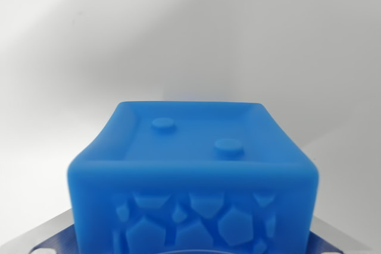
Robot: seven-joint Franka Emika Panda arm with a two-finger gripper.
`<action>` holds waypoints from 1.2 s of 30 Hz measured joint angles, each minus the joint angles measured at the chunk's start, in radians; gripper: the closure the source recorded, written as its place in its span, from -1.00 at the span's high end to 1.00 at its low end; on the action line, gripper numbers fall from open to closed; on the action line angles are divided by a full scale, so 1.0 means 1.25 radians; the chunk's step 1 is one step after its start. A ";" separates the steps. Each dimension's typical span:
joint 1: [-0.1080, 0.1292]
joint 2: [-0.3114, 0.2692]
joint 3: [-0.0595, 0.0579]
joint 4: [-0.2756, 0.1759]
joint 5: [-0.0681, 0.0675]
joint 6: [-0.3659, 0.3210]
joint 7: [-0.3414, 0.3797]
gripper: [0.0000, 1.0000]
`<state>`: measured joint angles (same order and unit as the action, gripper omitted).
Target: Stack cube
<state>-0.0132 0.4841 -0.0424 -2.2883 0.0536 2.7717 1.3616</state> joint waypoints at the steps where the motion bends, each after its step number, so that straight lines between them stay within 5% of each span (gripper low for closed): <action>1: 0.000 -0.004 0.000 -0.001 0.000 -0.003 0.000 -1.00; 36: 0.007 -0.179 -0.012 -0.025 -0.016 -0.151 0.011 -1.00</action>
<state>-0.0042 0.2599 -0.0568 -2.3193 0.0330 2.5834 1.3750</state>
